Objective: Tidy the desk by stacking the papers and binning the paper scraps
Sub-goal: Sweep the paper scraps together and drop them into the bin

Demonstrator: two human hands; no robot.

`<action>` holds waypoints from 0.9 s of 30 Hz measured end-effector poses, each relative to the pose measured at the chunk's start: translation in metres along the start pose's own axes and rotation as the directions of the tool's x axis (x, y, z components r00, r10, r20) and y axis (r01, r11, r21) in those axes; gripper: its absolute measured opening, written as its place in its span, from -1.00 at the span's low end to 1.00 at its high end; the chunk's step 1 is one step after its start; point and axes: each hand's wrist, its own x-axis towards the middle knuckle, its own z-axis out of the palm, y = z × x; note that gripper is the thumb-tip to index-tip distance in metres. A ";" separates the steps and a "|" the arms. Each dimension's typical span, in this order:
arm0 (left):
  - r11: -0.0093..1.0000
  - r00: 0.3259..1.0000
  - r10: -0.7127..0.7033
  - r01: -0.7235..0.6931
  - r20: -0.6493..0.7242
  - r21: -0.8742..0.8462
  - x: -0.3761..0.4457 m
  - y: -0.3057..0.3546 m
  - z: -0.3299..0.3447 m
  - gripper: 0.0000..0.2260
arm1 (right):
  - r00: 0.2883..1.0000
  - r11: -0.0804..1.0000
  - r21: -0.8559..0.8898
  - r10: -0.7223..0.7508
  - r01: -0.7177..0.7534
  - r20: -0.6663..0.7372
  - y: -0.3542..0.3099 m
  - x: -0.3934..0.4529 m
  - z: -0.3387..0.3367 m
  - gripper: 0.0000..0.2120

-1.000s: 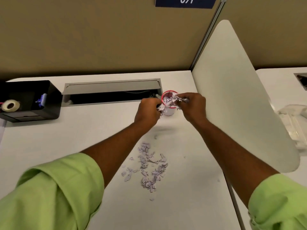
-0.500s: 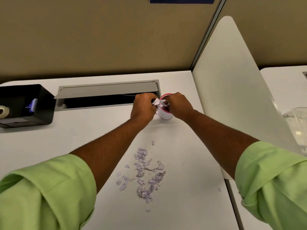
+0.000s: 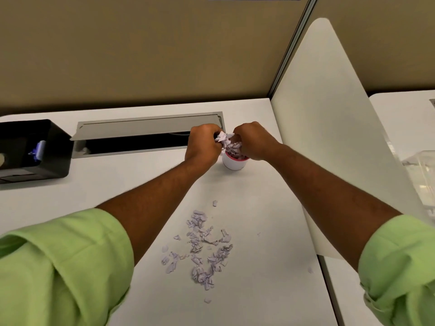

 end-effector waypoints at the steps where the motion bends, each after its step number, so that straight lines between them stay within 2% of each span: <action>1: 1.000 1.000 0.005 -0.005 0.003 0.005 0.002 0.002 0.001 -0.88 | 0.998 1.000 0.028 0.015 -0.014 -0.060 0.003 -0.002 -0.002 -0.78; 3: 1.000 1.000 0.018 -0.019 0.018 0.017 0.006 0.008 0.005 -0.87 | 0.979 0.989 0.133 0.094 -0.070 -0.182 0.011 -0.005 -0.003 -0.87; 5: 0.999 0.999 0.025 -0.027 0.043 0.037 0.009 0.013 0.011 -0.86 | 0.946 0.960 0.254 0.185 -0.116 -0.265 0.017 -0.012 0.000 -0.86; 8: 0.998 0.996 0.018 -0.022 0.086 0.054 0.013 0.019 0.024 -0.82 | 0.922 0.927 0.349 0.248 -0.136 -0.298 0.017 -0.025 0.008 -0.82; 13: 1.000 0.995 -0.016 0.016 0.102 0.001 0.013 0.020 0.041 -0.65 | 0.897 0.905 0.405 0.283 -0.132 -0.338 0.017 -0.036 0.018 -0.80; 18: 0.993 0.981 -0.044 0.063 0.188 -0.097 0.011 0.020 0.041 -0.47 | 0.858 0.916 0.396 0.256 -0.067 -0.446 0.017 -0.035 0.022 -0.88; 21: 0.985 0.975 -0.044 0.078 0.219 -0.152 0.010 0.022 0.039 -0.43 | 0.873 0.929 0.370 0.196 -0.020 -0.446 0.016 -0.031 0.026 -0.84; 23: 0.971 0.973 -0.058 0.107 0.225 -0.213 0.010 0.021 0.037 -0.43 | 0.903 0.952 0.306 0.131 0.001 -0.410 0.016 -0.029 0.030 -0.80; 27: 0.924 0.976 -0.132 0.185 0.175 -0.336 0.010 0.015 0.031 -0.51 | 0.970 0.996 0.085 -0.012 0.033 -0.242 0.016 -0.030 0.042 -0.70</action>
